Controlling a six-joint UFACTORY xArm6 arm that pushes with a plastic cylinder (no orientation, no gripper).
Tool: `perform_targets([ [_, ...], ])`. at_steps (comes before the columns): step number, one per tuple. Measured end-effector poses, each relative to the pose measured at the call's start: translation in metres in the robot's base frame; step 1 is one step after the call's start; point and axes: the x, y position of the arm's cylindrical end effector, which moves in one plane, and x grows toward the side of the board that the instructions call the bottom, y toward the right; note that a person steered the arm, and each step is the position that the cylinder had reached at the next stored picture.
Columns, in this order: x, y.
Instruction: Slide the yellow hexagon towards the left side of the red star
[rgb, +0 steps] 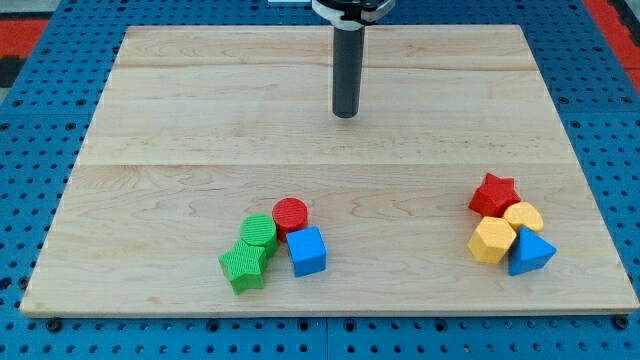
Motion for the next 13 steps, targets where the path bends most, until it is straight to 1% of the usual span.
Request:
perform_targets([
  [1, -0.009, 0.003],
  [2, -0.009, 0.090],
  [3, 0.002, 0.182],
  [4, 0.055, 0.221],
  [5, 0.078, 0.257],
  [6, 0.139, 0.216],
  [7, 0.163, 0.147],
  [8, 0.163, 0.091],
  [9, 0.152, 0.100],
  [10, 0.140, 0.181],
  [11, 0.154, 0.221],
  [12, 0.192, 0.255],
  [13, 0.226, 0.314],
])
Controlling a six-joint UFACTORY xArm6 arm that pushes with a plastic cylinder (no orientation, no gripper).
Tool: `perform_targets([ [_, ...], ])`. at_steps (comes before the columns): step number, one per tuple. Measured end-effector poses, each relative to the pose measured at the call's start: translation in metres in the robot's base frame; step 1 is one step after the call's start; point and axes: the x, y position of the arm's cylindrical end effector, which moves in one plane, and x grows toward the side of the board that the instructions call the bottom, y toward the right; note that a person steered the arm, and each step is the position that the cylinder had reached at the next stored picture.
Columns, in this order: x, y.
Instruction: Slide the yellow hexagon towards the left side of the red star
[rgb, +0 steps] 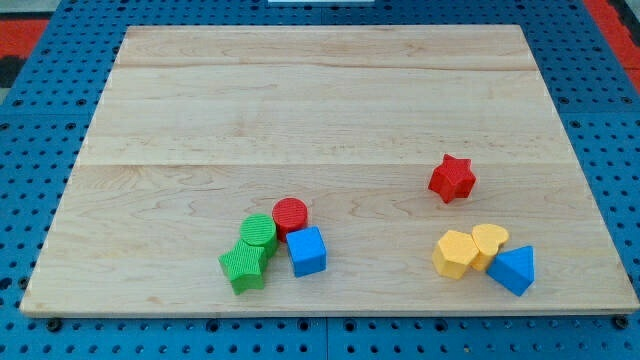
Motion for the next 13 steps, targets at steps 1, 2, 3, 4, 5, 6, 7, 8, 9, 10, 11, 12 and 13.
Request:
perform_targets([
  [1, 0.027, -0.038],
  [2, 0.023, -0.098],
  [3, 0.007, -0.151],
  [4, -0.024, -0.191],
  [5, -0.028, -0.191],
  [6, -0.026, -0.168],
  [7, 0.019, -0.201],
  [8, 0.007, -0.266],
  [9, -0.042, -0.300],
  [10, -0.057, -0.302],
  [11, 0.004, -0.282],
  [12, 0.016, -0.246],
  [13, -0.023, -0.270],
])
